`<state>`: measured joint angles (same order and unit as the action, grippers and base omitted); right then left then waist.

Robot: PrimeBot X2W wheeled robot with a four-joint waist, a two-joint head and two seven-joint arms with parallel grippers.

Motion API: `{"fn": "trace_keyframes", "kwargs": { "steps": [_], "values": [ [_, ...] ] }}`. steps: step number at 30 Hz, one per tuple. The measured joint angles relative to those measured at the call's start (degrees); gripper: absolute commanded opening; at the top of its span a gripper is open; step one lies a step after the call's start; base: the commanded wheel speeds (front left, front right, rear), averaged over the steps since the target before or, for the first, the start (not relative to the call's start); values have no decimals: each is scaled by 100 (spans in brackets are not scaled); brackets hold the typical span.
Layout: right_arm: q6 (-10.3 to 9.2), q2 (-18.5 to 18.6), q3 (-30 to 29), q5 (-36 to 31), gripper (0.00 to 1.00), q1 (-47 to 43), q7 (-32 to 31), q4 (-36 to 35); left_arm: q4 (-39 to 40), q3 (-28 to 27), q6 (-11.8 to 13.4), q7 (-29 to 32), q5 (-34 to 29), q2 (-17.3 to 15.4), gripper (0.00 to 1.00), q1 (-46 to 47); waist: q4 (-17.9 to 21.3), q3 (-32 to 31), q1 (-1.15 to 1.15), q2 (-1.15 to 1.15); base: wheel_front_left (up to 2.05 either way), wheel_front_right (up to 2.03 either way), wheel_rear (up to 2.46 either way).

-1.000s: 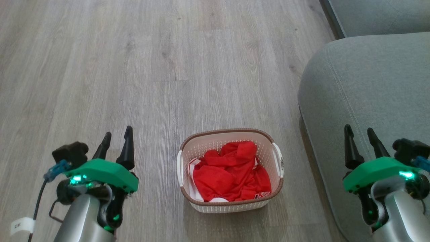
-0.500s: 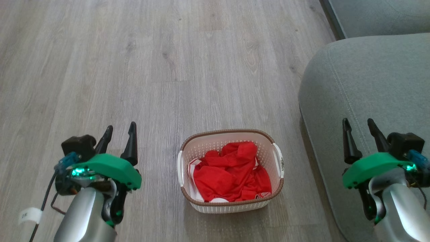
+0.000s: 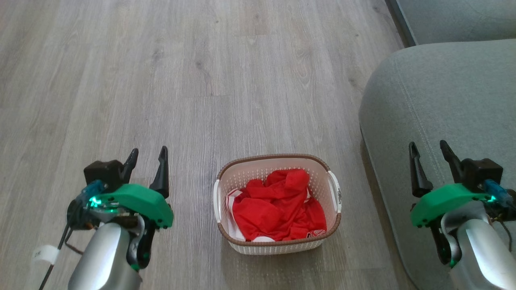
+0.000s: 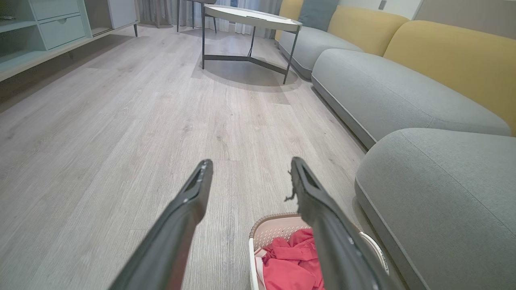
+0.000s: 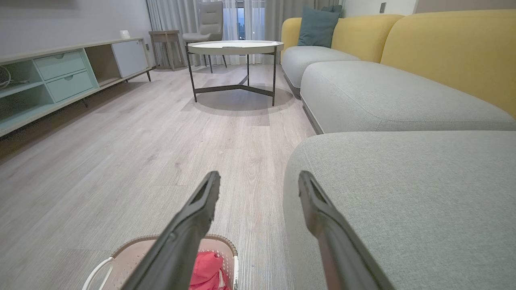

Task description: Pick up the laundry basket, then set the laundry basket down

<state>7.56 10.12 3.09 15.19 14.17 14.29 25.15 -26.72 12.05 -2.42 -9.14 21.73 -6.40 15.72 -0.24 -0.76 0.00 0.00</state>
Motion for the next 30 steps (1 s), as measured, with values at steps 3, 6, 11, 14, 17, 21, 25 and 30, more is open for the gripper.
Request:
{"fn": "trace_keyframes", "kwargs": {
  "steps": [3, 6, 11, 14, 17, 21, 25, 30],
  "values": [
    [0, 10, 0, 12, 100, 2, 0, 5, 4, 3, 2, 1, 5, -1, 100, 4, -7, 8, 0, 0, 0, 0, 0],
    [0, 21, 7, 48, 100, 10, 0, 14, 15, 7, 25, 7, 5, -4, 100, 5, -6, 16, 0, 0, 0, 0, 0],
    [0, 30, 14, 49, 100, 69, 0, 18, 31, 30, 44, 49, 54, -10, 100, 9, -20, 40, 0, 0, 0, 0, 0],
    [0, 33, 10, 49, 100, 76, 0, 18, 32, 36, 45, 49, 54, -13, 100, 41, -35, 69, 0, 0, 0, 0, 0],
    [0, 34, 1, 49, 100, 76, 0, 10, 65, 46, 45, 48, 54, -23, 100, 112, -42, 140, 0, 0, 0, 0, 0],
    [0, 34, -37, 49, 100, 108, 0, 2, 85, 58, 52, 46, 53, -34, 100, 216, -53, 310, 0, 0, 0, 0, 0],
    [0, 34, -114, 41, 100, 288, 0, -3, 108, 89, 52, -11, 53, -34, 100, 406, -68, 570, 0, 0, 0, 0, 0],
    [0, 34, -175, -10, 100, 556, 1, -10, 53, 133, 44, -129, 51, -32, 100, 665, -74, 993, 0, 0, 0, 0, 0]
  ]
}}
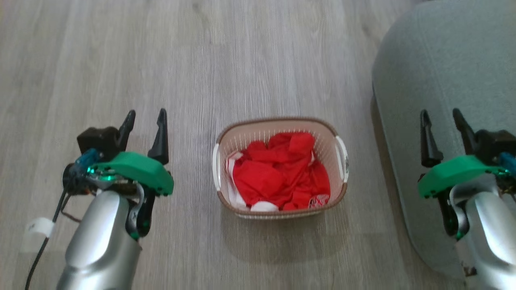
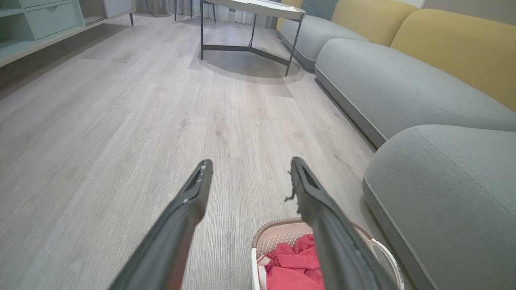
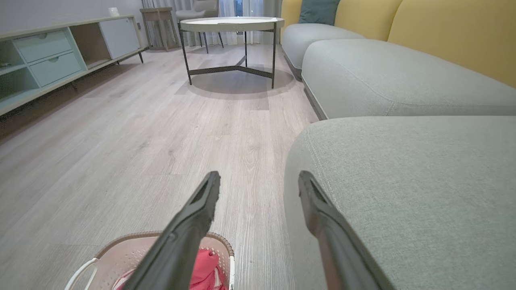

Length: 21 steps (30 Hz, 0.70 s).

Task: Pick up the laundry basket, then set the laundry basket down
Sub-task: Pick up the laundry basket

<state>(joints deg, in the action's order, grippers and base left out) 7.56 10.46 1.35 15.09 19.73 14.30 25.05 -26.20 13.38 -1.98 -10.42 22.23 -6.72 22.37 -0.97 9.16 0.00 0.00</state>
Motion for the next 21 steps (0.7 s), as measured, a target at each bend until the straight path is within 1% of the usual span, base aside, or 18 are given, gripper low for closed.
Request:
{"fn": "trace_keyframes", "kwargs": {
  "steps": [4, 10, 11, 15, 18, 21],
  "values": [
    [0, -2, -51, -9, 100, 166, 0, 5, -104, 43, -13, -100, -5, 10, 100, 255, 7, 403, 0, 0, 0, 0, 0],
    [0, -49, -113, -51, 100, 638, 0, 49, -401, 73, -111, -225, -5, 63, 100, 828, 25, 1091, -1, 0, 0, 0, 0],
    [0, -49, -113, -51, 100, 638, 0, 49, -401, 73, -111, -225, -5, 63, 100, 828, 25, 1091, -1, 0, 0, 0, 0],
    [0, -134, -122, -79, 100, 946, 0, 168, -664, 88, -165, -278, -5, 133, 100, 1194, 41, 1551, -1, 0, 0, 0, 0],
    [0, -138, -133, -100, 100, 1149, 0, 278, -901, 137, -254, -290, -9, 171, 100, 1456, 54, 1874, -2, 0, 0, 0, 0],
    [0, -191, -133, -102, 100, 1354, 0, 397, -1181, 207, -268, -335, -27, 215, 100, 1751, 62, 2173, -1, 0, 0, 0, 0]
  ]
}}
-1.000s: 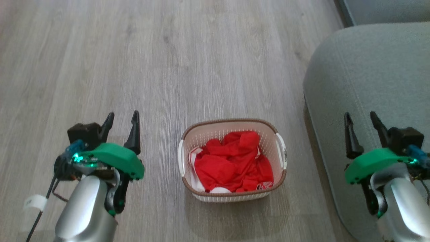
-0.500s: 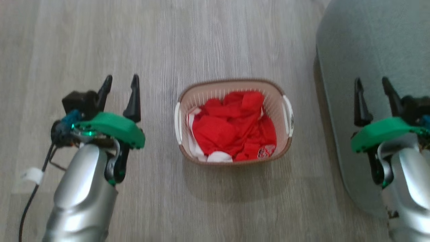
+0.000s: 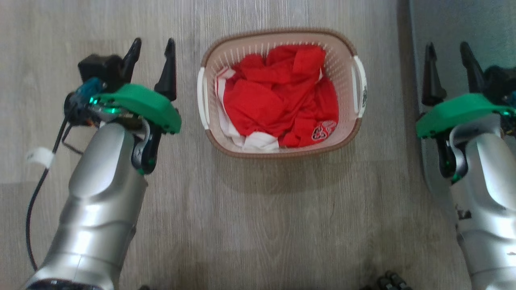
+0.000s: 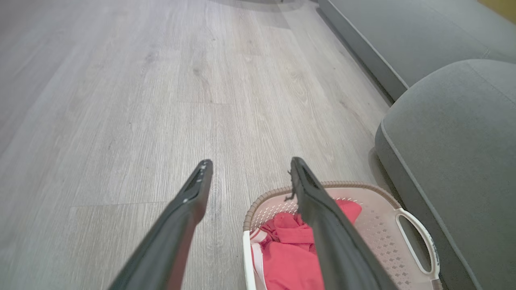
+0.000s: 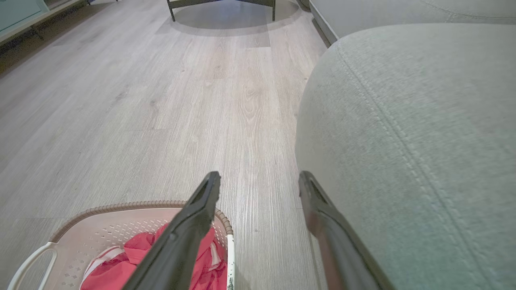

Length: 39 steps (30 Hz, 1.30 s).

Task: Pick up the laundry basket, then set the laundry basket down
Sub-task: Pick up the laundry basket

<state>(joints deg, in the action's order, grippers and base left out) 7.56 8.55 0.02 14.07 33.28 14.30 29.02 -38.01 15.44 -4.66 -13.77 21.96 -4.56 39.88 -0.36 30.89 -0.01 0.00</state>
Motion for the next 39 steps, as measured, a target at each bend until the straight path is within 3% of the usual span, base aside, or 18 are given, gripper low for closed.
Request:
{"fn": "trace_keyframes", "kwargs": {
  "steps": [18, 31, 39],
  "values": [
    [0, -274, 312, -132, 100, 1233, 1, 972, -2090, 456, -190, -62, -19, 258, 100, 1543, 129, 1478, 0, 0, 0, 0, 0],
    [0, -417, 606, -142, 100, 1709, 1, 1635, -3164, 722, -244, -67, 93, 299, 100, 2132, 253, 2009, 1, 0, 0, 0, 0],
    [0, -445, 726, -140, 100, 1899, 3, 2151, -3393, 956, -246, 71, 220, 303, 100, 2294, 315, 2211, 1, 0, 0, 0, 0]
  ]
}}
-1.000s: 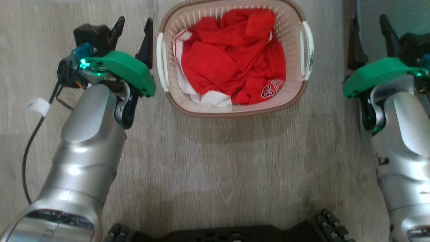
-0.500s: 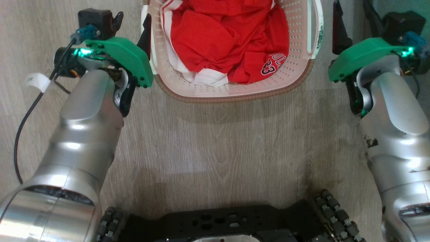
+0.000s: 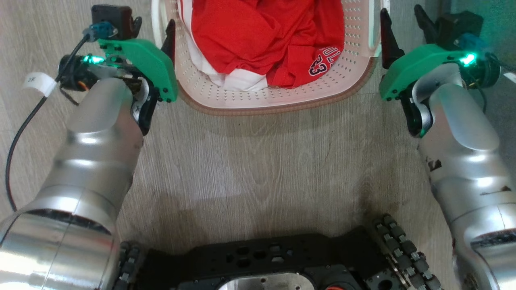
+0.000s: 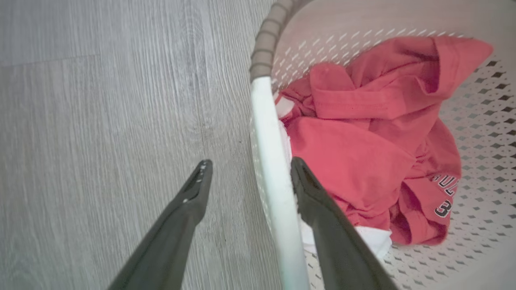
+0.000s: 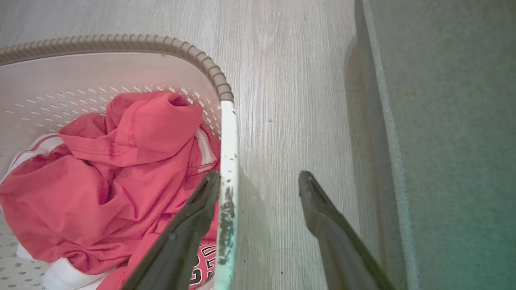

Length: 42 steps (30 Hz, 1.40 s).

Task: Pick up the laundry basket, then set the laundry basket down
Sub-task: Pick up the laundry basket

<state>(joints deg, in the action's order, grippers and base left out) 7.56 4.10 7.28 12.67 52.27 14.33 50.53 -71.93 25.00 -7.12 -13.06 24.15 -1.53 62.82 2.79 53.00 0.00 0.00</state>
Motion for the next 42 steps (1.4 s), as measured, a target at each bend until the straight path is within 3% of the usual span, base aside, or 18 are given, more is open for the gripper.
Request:
{"fn": "trace_keyframes", "kwargs": {
  "steps": [10, 11, 12, 13, 14, 28, 42],
  "values": [
    [0, -12, 198, 202, 100, 331, 15, 482, -32, 386, 0, 249, 412, 7, 100, 125, -53, 190, 0, -1, 0, 0, 0],
    [0, -14, 220, 247, 74, 366, 15, 563, -26, 414, 0, 313, 475, 7, 100, 129, -60, 203, 0, 0, 0, 0, 0],
    [0, -14, 220, 247, 42, 366, 15, 563, -26, 414, 0, 313, 475, 7, 93, 129, -60, 203, 0, 0, 0, 0, 0],
    [0, -13, 236, 289, 0, 400, 15, 632, -11, 434, 0, 380, 548, 7, 26, 132, -67, 217, 0, 0, 0, 0, 0],
    [0, -12, 261, 334, 0, 429, 15, 697, 35, 466, -7, 426, 627, 8, 0, 132, -76, 228, 0, -1, 0, 0, 0],
    [7, -92, 383, 360, 0, 556, 38, 1037, 92, 850, -16, 606, 1357, 89, 0, 193, -143, 126, 0, 0, 0, 0, 0],
    [7, -96, 524, 353, 0, 660, 37, 1586, 87, 1148, -10, 1246, 2108, 80, 0, 137, -163, -426, 0, 0, 0, 0, 0]
  ]
}}
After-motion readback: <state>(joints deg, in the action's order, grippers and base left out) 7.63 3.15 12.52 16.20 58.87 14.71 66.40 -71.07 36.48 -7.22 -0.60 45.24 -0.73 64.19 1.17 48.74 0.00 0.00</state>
